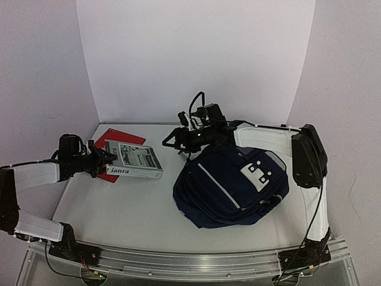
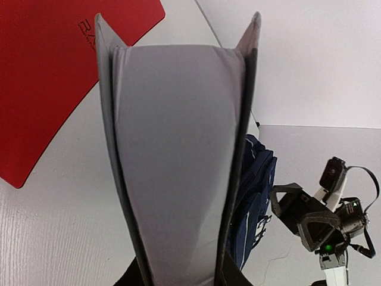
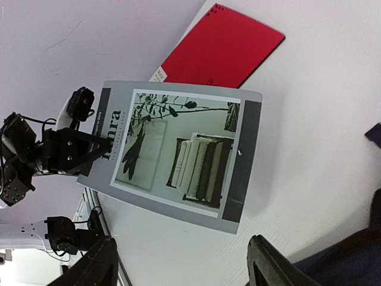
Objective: Pack the student bag
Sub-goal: Pick up the book from the center of the board, then place the book in the student bag.
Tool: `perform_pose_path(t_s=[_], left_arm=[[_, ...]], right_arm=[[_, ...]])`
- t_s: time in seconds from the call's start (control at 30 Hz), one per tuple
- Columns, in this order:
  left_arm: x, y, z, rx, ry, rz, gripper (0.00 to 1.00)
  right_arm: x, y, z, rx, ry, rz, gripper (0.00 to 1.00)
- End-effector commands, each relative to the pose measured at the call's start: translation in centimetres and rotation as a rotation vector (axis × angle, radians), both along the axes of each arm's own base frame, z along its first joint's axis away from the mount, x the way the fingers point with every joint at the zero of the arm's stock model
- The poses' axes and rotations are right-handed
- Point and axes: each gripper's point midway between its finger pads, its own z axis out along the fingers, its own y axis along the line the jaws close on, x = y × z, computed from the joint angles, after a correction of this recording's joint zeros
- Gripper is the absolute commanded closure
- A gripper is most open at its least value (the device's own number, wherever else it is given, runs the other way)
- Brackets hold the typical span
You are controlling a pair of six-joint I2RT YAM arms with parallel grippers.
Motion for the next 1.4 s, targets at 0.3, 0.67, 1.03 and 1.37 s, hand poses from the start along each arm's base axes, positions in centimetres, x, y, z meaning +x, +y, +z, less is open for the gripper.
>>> perform_pose_path(t_s=[0.3,0.67,1.03,1.37], left_arm=[[-0.3,1.1,6.0,0.054,-0.081,0.024,0.72],[-1.0,1.1,6.7,0.051,-0.079,0.020,0.72],[-2.2,1.2,7.6,0.070,-0.093,0.010,0.70],[-3.5,-1.5,11.0,0.027,-0.193,-0.209,0.69]], right_arm=[[-4.9,-13.4,-0.1,-0.768,-0.361,-0.323,0.14],[-11.2,-14.3,-6.0,-1.025,-0.359,-0.207,0.34],[-12.2,-13.6,-10.8,-1.101,-0.317,-0.177,0.38],[-10.5,-12.3,-7.8,-1.016,-0.316,-0.323,1.00]])
